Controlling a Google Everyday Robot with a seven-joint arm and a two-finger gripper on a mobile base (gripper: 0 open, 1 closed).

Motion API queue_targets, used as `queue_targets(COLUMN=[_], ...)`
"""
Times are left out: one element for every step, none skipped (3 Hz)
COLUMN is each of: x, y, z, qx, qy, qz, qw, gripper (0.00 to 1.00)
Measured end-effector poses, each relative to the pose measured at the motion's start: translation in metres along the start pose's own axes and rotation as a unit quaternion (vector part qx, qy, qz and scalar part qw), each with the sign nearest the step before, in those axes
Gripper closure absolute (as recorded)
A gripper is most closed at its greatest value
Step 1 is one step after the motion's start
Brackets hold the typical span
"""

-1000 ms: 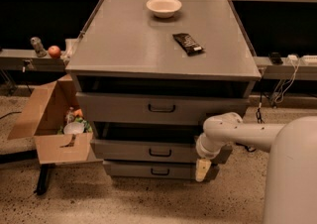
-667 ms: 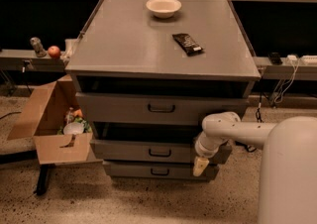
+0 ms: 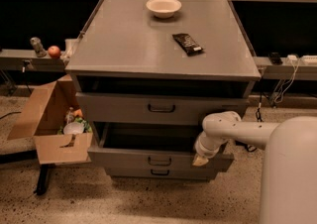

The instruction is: Open middle drawer

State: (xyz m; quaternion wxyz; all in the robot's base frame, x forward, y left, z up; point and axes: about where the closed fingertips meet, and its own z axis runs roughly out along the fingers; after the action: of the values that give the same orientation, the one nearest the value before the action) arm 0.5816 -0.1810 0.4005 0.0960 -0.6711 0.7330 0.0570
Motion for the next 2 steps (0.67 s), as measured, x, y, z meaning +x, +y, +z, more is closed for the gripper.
queue_targets(x=[-0.0031,-0.007], y=[0.0211,0.0262], z=[-0.0082,-0.0117], qx=[-0.001,0.001], qy=[-0.021,-0.031], qz=[0.004,0.006], qw=[0.9998,0.9995], gripper=[1.0,0.0])
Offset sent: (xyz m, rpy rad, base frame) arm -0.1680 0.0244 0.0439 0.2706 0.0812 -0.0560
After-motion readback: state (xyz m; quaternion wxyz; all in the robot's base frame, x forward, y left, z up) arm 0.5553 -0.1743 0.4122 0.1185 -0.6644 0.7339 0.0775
